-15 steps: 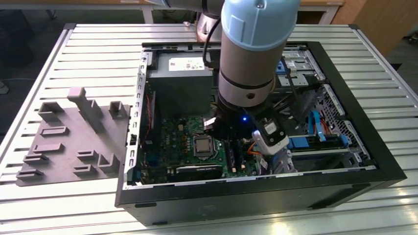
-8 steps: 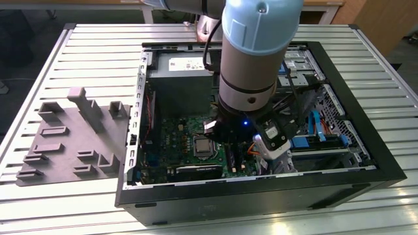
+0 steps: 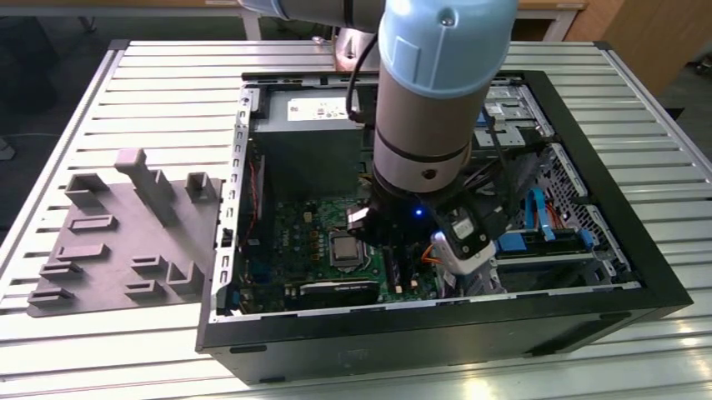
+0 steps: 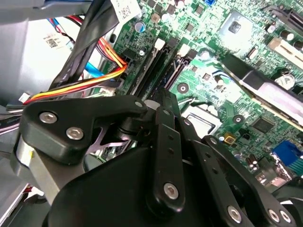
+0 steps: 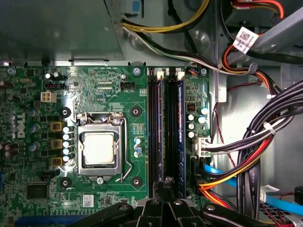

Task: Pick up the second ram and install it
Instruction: 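Press down the second ram until it locks into place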

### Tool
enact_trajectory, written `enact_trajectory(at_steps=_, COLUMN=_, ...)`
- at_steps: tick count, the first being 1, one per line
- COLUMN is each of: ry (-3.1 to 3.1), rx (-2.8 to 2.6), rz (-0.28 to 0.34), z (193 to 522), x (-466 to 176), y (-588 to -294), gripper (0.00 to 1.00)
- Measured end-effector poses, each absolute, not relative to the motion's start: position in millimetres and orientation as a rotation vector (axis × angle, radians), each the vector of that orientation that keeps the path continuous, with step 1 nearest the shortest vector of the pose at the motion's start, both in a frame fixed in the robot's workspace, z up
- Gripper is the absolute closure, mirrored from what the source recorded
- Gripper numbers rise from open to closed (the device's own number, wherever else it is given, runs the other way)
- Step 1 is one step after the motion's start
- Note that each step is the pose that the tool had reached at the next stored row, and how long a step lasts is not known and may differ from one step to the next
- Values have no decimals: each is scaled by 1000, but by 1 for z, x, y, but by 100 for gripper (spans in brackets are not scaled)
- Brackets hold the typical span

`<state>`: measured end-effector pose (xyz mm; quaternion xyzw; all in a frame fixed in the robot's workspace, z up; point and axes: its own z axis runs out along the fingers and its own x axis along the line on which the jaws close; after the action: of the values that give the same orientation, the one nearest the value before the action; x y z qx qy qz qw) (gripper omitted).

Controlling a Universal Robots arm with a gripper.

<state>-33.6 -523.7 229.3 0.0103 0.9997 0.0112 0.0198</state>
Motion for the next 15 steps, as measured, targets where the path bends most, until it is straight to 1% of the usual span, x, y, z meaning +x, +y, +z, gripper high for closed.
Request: enact_trajectory(at_steps=15, ry=3102, rx=32, rz=34, z=219, x=-34, y=-524, gripper=89)
